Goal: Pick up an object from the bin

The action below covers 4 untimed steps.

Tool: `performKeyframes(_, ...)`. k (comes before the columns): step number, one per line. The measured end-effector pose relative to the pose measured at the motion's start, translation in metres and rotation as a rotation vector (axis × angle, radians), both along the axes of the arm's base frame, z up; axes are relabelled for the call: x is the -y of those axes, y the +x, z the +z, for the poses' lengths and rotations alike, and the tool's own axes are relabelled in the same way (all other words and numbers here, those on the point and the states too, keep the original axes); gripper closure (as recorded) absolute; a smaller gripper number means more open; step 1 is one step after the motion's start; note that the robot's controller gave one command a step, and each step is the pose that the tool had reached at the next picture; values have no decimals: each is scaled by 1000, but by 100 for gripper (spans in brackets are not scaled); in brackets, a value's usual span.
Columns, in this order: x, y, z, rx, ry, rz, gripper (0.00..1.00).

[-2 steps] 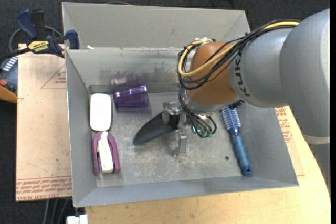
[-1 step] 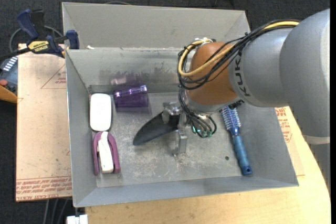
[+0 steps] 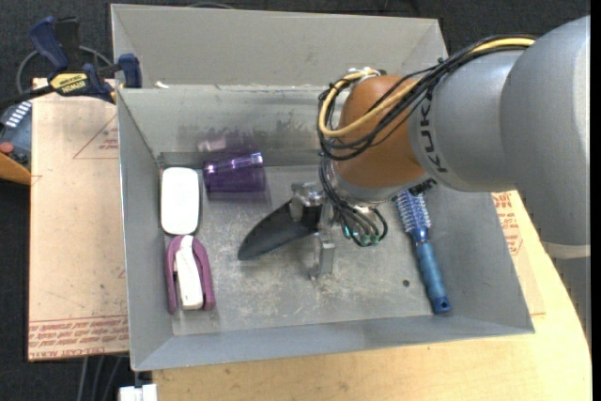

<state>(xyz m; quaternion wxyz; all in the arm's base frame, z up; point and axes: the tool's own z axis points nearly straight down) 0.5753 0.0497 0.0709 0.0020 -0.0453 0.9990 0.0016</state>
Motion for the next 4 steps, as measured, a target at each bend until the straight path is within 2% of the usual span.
performKeyframes(3, 0, 0, 0, 0, 0, 0, 0)
performKeyframes(4, 5, -10, 6, 4, 1, 323, 100)
